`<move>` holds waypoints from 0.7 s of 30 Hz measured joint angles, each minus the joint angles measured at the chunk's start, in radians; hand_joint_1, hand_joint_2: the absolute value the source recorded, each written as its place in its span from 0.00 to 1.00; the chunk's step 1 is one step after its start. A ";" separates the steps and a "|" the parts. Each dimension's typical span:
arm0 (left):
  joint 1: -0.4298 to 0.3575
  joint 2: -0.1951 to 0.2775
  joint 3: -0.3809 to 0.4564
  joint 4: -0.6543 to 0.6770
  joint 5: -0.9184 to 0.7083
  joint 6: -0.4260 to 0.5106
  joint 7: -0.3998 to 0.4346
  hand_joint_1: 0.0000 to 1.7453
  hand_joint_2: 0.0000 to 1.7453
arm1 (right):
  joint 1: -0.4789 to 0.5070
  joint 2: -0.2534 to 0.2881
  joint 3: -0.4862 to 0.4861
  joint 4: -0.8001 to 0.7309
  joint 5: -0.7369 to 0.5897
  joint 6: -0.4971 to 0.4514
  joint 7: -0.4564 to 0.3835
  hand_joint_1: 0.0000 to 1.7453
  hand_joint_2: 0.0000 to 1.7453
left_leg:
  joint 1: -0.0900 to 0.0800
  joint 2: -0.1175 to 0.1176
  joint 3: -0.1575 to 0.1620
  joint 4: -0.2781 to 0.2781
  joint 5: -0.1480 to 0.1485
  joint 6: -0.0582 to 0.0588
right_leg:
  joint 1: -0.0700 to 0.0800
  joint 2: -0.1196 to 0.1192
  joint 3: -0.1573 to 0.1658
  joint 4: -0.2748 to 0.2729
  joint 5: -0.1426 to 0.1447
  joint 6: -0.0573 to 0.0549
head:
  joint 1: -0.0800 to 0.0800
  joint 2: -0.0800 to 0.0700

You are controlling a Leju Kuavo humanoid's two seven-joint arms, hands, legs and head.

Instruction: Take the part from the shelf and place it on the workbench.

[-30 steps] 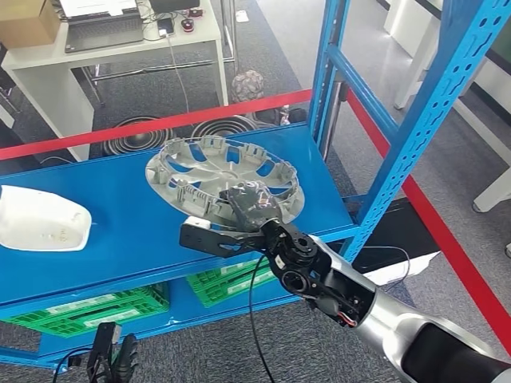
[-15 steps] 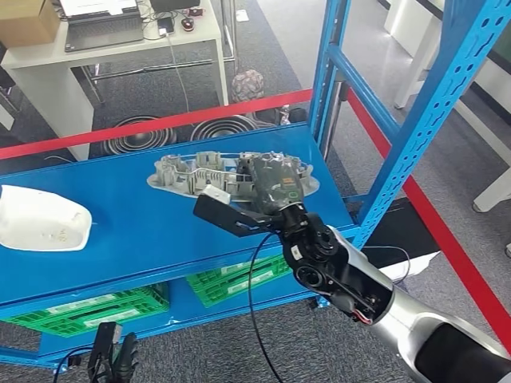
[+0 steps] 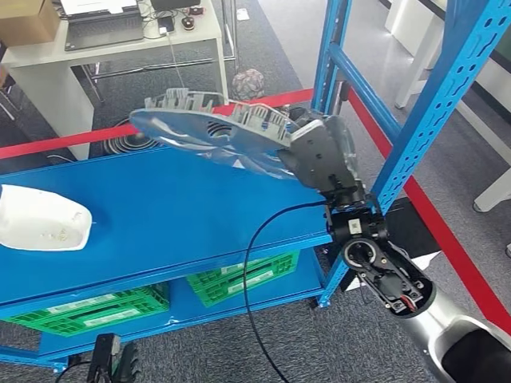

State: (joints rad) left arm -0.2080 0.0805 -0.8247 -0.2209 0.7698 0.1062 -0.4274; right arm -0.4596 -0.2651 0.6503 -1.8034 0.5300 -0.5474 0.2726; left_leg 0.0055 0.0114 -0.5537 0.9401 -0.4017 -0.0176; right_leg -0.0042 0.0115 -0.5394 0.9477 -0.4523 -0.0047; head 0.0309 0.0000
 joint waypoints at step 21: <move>0.029 -0.014 0.000 0.000 0.016 0.012 -0.017 0.00 0.00 | -0.027 -0.170 -0.152 -0.198 -0.093 -0.045 0.058 1.00 1.00 | 0.000 -0.001 0.000 0.000 -0.001 0.001 | 0.000 -0.001 0.000 0.000 0.000 0.001 | 0.000 0.000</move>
State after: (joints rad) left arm -0.1786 0.0668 -0.8247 -0.2209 0.7855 0.1179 -0.4440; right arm -0.4864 -0.4355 0.4981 -2.0009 0.4373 -0.5921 0.3303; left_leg 0.0053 0.0102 -0.5542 0.9398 -0.4023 -0.0165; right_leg -0.0043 0.0101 -0.5393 0.9474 -0.4523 -0.0041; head 0.0309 0.0000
